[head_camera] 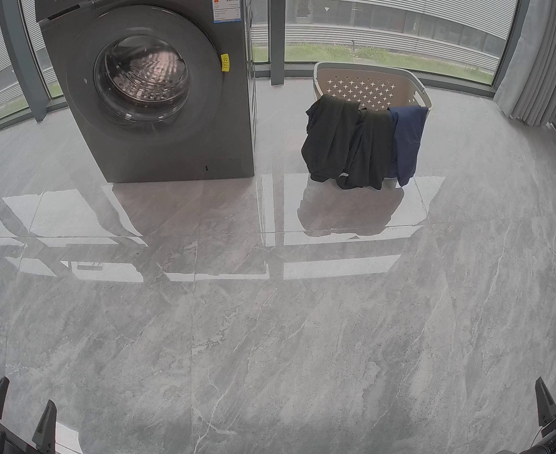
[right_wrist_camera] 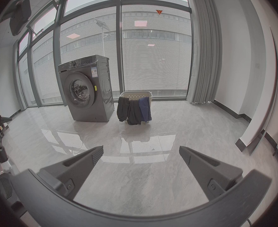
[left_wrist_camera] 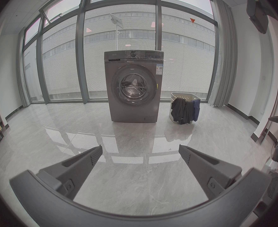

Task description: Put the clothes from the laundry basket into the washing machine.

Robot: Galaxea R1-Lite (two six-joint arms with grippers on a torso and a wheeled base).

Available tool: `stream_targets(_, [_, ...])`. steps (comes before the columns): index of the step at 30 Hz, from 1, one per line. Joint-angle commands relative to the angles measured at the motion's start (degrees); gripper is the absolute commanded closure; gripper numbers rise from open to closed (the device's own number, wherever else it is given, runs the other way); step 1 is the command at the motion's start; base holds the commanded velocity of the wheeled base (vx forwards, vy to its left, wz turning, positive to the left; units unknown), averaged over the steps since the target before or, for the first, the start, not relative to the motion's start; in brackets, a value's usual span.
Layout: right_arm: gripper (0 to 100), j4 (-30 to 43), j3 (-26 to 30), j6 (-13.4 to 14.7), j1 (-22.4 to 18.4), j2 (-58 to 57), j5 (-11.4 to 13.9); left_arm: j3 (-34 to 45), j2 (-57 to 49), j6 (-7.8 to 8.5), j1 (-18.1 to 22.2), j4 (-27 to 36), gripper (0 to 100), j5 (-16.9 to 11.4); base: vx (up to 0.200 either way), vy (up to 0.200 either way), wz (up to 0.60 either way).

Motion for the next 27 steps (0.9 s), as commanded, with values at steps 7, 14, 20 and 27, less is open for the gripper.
stream_targets(7, [0,-0.2,1.0,1.1,0.1,-0.3,-0.9,0.8,-0.5,-0.12,0.0,-0.1,0,0.1,0.000,0.000,0.00])
stream_targets(14, [0,-0.1,1.0,-1.0,-0.1,-0.2,0.6,0.8,-0.4,-0.39,0.0,0.0,0,0.2,0.086,0.000,0.00])
stream_targets(20, [0,-0.1,1.0,-0.9,-0.1,-0.2,0.8,0.8,-0.5,-0.39,0.0,0.0,0,0.2,0.200,0.000,0.00])
stream_targets(27, [0,-0.1,1.0,-0.8,-0.1,-0.2,0.6,0.8,-0.5,-0.48,0.0,0.0,0,0.2,0.200,0.000,0.00])
